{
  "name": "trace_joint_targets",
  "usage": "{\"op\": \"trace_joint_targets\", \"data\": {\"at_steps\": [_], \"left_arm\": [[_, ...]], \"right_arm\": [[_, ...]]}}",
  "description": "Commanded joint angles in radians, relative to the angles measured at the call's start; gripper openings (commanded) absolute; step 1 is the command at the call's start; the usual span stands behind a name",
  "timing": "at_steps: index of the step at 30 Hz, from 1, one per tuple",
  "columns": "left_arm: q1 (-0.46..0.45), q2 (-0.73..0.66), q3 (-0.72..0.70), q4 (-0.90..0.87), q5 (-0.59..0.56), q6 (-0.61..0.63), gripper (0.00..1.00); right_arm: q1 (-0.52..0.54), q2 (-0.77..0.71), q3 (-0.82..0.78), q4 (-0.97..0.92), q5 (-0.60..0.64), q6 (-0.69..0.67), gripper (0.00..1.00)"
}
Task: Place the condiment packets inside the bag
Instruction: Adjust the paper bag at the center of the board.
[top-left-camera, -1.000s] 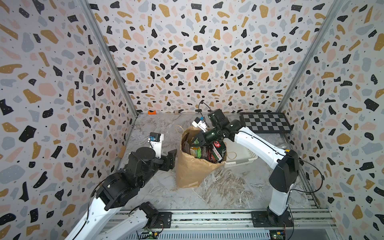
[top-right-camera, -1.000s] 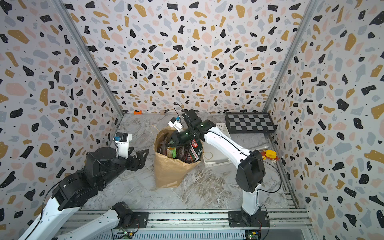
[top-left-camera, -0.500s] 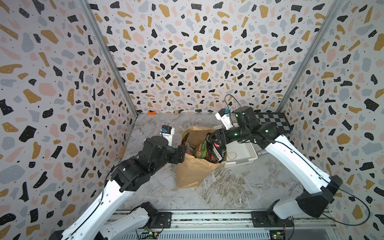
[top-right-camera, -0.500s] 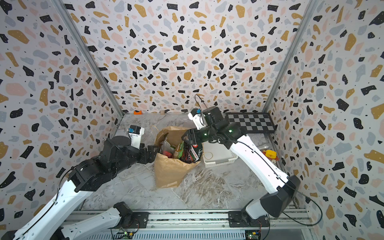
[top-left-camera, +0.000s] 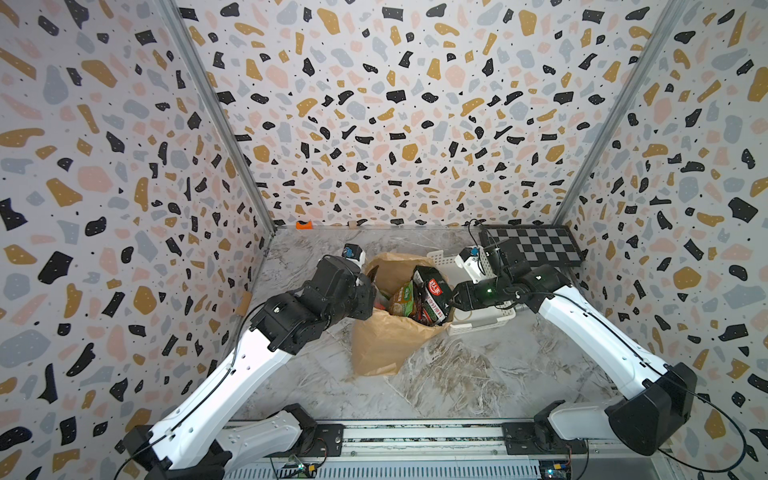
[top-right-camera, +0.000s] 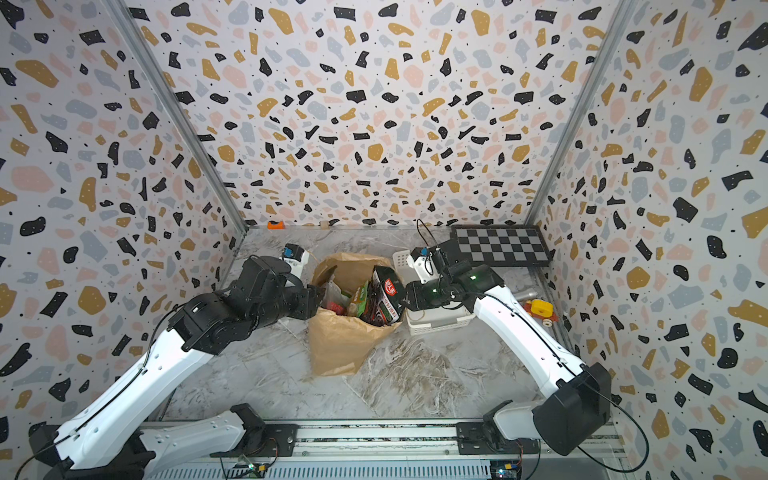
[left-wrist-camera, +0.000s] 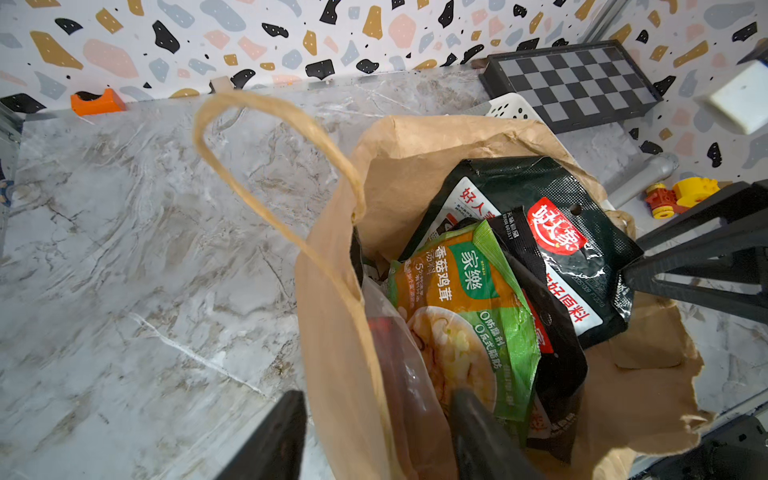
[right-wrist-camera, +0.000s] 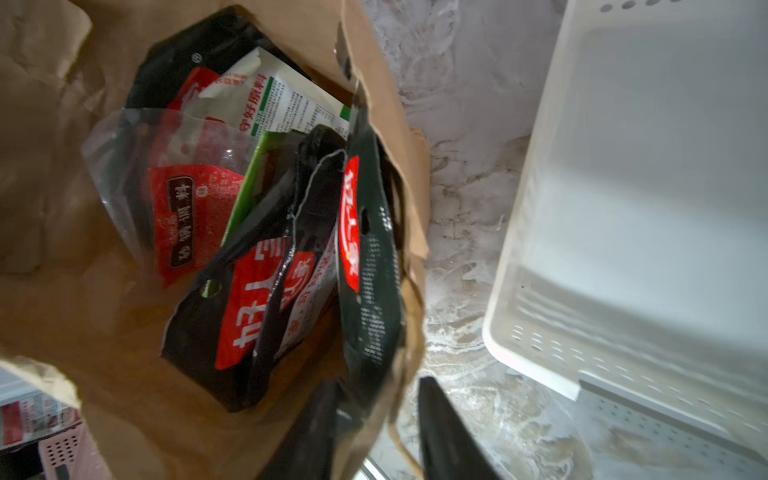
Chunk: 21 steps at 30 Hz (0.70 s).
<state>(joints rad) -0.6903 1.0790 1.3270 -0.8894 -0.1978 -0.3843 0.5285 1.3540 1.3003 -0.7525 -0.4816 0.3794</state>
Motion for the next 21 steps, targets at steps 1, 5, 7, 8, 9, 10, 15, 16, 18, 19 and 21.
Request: {"op": "trace_joint_targets", "data": {"at_steps": [1, 5, 7, 8, 9, 10, 15, 16, 18, 19, 21], "left_arm": [[0.002, -0.012, 0.009, 0.005, 0.001, 0.002, 0.48], [0.002, -0.009, 0.015, 0.036, 0.027, -0.02, 0.21], [0.002, 0.004, 0.036, 0.051, 0.054, -0.032, 0.04], [0.002, 0.011, 0.056, 0.058, 0.065, -0.042, 0.0], [0.002, 0.018, 0.076, 0.065, 0.075, -0.051, 0.0], [0.002, 0.025, 0.103, 0.083, 0.089, -0.061, 0.0], [0.002, 0.023, 0.104, 0.217, 0.112, -0.103, 0.0], [0.002, 0.022, 0.085, 0.241, 0.116, -0.115, 0.0], [0.002, 0.023, 0.026, 0.289, 0.132, -0.134, 0.0], [0.002, 0.025, -0.005, 0.312, 0.138, -0.139, 0.0], [0.002, 0.033, -0.054, 0.334, 0.142, -0.143, 0.0]], "right_arm": [[0.002, 0.007, 0.009, 0.063, -0.086, 0.025, 0.21], [0.003, 0.014, 0.086, 0.07, -0.1, 0.037, 0.0], [0.003, 0.023, 0.159, 0.059, -0.11, 0.042, 0.0], [0.003, 0.029, 0.197, 0.054, -0.119, 0.046, 0.0], [0.003, 0.04, 0.233, 0.048, -0.129, 0.05, 0.0], [0.002, 0.057, 0.283, 0.044, -0.147, 0.058, 0.0], [0.002, 0.112, 0.404, 0.032, -0.175, 0.071, 0.0], [0.002, 0.119, 0.416, 0.033, -0.17, 0.069, 0.0], [0.003, 0.132, 0.421, 0.032, -0.159, 0.065, 0.0], [0.004, 0.14, 0.415, 0.033, -0.157, 0.062, 0.0], [0.003, 0.153, 0.389, 0.033, -0.145, 0.054, 0.0]]}}
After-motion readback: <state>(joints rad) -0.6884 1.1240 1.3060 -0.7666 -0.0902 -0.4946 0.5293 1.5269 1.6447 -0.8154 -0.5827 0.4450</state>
